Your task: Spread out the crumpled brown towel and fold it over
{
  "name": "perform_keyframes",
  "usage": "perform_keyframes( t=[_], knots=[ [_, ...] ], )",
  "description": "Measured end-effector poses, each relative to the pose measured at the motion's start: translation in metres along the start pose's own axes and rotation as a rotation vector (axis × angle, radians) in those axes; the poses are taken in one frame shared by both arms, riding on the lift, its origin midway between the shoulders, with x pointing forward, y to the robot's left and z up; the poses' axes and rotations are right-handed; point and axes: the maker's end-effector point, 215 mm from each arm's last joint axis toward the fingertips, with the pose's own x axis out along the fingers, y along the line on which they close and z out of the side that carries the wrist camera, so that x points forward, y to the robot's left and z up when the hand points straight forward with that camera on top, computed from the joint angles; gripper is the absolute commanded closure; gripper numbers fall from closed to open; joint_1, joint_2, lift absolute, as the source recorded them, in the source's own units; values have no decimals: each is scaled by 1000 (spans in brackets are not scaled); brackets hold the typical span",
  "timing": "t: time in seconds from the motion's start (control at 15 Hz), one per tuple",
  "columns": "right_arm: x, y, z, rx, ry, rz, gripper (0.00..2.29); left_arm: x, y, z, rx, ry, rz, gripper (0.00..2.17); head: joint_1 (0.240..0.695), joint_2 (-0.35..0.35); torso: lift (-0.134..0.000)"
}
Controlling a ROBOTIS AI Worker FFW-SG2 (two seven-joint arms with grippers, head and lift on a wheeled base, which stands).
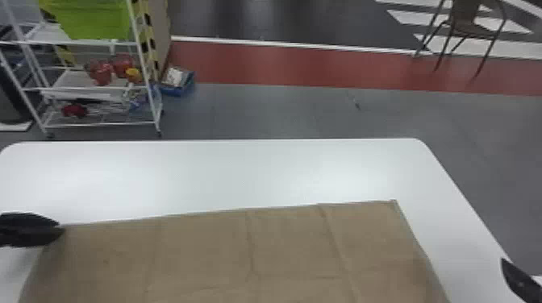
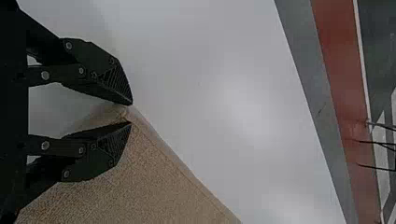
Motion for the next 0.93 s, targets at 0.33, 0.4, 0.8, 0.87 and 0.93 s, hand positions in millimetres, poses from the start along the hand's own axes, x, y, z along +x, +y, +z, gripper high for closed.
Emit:
perform_keyframes(
  t=[0.33,0.4,0.8,0.87,0.93],
  knots=[
    [12,-8,-1,35,6,-18,43,-2,-6,-6,5,10,-21,1372,695,-142,-122],
    [21,-14,-3,70,13,-27,46,-1,-7,-7,7,12,-23,1372,695,-148,-122],
    [122,-31,-4,337,82,-9,100,-1,-17,-13,18,18,-24,1372,695,-147,-122],
    [142,-24,1,342,88,9,134,-1,-18,-15,20,20,-24,1372,695,-136,-122],
    [158,-16,4,349,96,26,157,-1,-20,-16,26,22,-23,1372,695,-123,-122]
  ],
)
